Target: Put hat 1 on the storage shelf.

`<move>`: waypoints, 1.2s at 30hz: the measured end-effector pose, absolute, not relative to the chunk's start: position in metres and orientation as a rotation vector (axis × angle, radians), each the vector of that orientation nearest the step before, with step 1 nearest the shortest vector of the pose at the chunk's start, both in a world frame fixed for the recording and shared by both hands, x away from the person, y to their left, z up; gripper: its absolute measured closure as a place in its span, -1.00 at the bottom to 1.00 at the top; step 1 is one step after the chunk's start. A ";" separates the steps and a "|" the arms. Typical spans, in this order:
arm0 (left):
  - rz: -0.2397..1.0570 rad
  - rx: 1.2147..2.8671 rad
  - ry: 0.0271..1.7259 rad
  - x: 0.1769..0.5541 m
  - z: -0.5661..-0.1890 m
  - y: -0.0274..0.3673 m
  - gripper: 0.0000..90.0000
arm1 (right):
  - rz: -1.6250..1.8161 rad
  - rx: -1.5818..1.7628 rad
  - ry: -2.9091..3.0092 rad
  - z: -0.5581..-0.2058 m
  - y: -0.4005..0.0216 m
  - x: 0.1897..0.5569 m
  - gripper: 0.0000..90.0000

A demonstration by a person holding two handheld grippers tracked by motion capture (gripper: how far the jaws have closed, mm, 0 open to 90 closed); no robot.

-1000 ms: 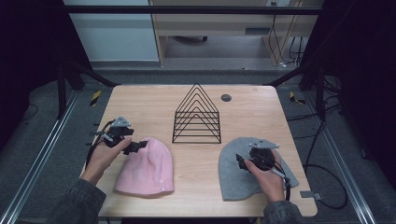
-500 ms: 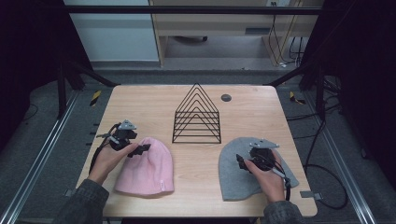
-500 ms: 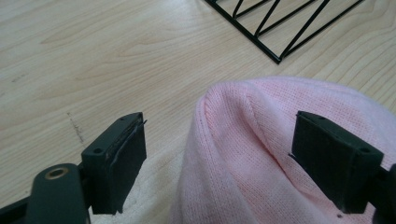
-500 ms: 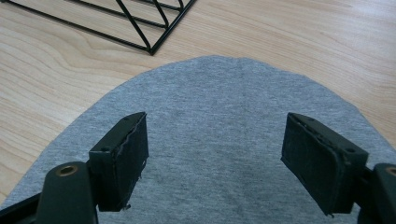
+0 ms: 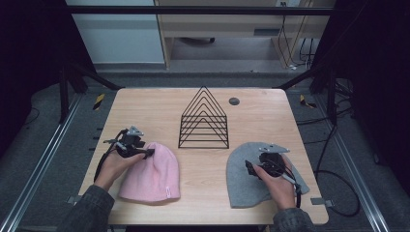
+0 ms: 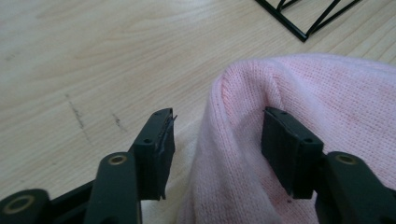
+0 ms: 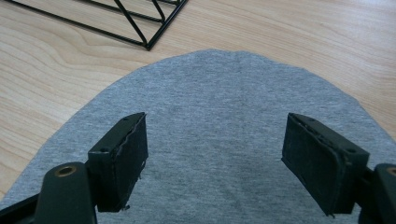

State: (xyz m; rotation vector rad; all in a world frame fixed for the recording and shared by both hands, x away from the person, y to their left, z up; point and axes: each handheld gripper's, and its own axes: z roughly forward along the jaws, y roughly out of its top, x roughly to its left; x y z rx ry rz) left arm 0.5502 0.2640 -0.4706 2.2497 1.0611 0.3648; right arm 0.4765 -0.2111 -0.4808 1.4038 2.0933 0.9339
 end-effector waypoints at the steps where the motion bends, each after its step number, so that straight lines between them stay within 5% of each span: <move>1: 0.365 2.250 1.061 0.550 -0.471 0.264 0.04 | 0.934 1.404 2.093 -0.481 -0.211 0.476 -0.50; 17: 0.234 2.297 1.007 0.547 -0.474 0.255 0.70 | 0.942 1.410 2.097 -0.481 -0.211 0.477 -0.51; 36: 0.380 2.205 0.949 0.524 -0.444 0.260 0.78 | 0.962 1.370 2.085 -0.477 -0.207 0.479 -0.48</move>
